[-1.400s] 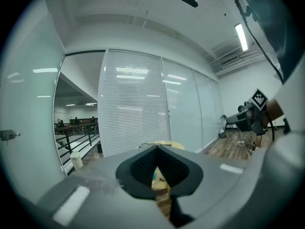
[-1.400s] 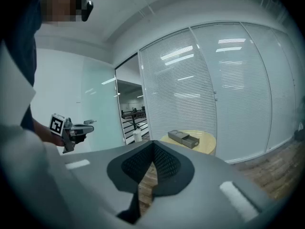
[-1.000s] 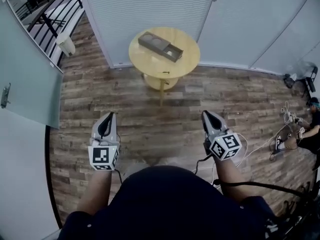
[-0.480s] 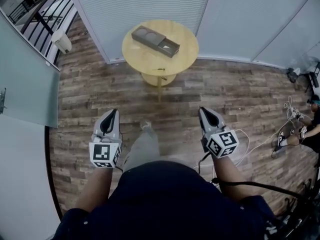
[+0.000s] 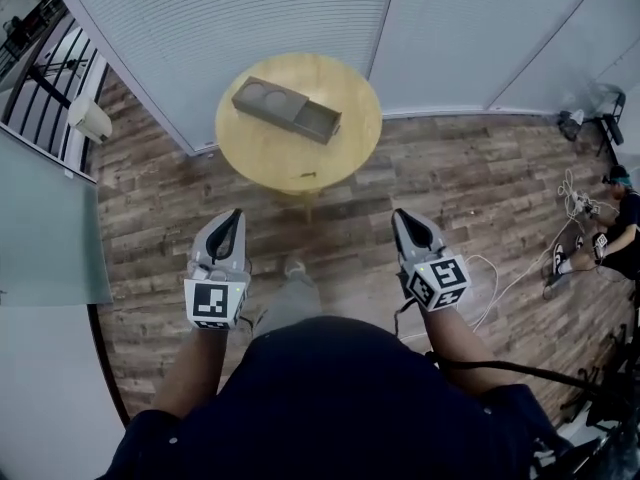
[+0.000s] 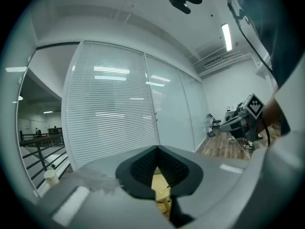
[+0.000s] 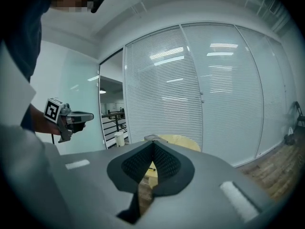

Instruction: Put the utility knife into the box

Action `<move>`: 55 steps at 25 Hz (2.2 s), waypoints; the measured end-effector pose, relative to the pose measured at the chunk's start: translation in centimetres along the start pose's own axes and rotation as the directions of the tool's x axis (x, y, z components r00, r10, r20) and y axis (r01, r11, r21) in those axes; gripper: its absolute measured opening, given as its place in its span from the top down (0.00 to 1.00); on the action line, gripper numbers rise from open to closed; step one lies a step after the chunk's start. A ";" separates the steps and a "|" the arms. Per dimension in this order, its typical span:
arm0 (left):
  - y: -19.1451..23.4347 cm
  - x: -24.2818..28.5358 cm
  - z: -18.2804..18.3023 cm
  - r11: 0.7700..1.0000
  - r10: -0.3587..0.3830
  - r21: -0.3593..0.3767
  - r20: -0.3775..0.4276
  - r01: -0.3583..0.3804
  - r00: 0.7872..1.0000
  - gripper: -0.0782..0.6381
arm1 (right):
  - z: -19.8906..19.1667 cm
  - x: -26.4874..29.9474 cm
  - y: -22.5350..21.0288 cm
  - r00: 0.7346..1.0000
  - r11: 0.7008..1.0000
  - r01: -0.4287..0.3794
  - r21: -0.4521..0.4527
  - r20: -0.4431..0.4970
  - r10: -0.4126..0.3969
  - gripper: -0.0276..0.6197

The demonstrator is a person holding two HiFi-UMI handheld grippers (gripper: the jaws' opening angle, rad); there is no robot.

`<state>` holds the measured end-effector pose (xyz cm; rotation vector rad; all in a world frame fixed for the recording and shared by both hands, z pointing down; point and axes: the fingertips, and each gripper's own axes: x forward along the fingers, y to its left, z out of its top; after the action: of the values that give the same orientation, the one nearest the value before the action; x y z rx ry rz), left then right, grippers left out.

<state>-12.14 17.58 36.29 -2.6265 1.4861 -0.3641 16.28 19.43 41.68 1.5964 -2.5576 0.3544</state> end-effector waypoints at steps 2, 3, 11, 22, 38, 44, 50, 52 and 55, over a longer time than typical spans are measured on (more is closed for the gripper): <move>2.4 2.4 0.0 0.999 -0.002 -0.037 -0.001 0.002 1.000 0.89 | 0.8 3.1 -0.1 1.000 1.000 0.001 0.007 -0.004 -0.001 0.95; 3.5 3.4 -0.1 0.999 -0.005 -0.053 -0.001 0.005 1.000 0.89 | 1.2 4.6 0.0 1.000 1.000 0.002 0.002 -0.007 -0.002 0.95; 9.8 10.4 -3.9 0.989 -0.031 -0.148 -0.042 0.024 0.999 0.89 | 4.3 16.2 0.3 0.999 0.995 0.003 -0.100 -0.050 -0.008 0.95; 12.0 18.3 -4.0 0.983 -0.072 -0.177 -0.074 0.058 0.995 0.89 | 1.3 24.6 1.1 0.960 0.977 -0.195 -0.082 -0.222 0.173 0.95; 13.1 23.8 -9.2 0.984 0.029 -0.169 -0.195 -0.062 0.980 0.89 | -4.3 32.1 -0.9 0.874 0.906 -0.417 -0.072 -0.306 0.378 0.95; 13.0 24.5 -13.2 0.980 0.048 -0.173 -0.267 -0.096 0.963 0.89 | -10.2 33.2 -0.5 0.838 0.889 -0.454 -0.050 -0.364 0.407 0.95; 12.5 24.2 -17.6 0.970 0.053 -0.208 -0.318 -0.124 0.947 0.89 | -14.7 34.1 1.1 0.785 0.853 -0.519 -0.062 -0.431 0.446 0.94; 12.0 24.3 -19.0 0.969 0.040 -0.217 -0.333 -0.117 0.942 0.89 | -16.0 34.3 1.3 0.772 0.847 -0.528 -0.062 -0.450 0.448 0.94; 10.8 24.7 -20.5 0.961 0.021 -0.253 -0.328 -0.109 0.944 0.89 | -17.9 34.4 1.4 0.757 0.837 -0.542 -0.074 -0.476 0.448 0.86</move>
<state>-14.17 -8.53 57.74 -2.8190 1.8361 -0.6590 -0.78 -5.44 66.04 0.6323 -2.4968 0.4154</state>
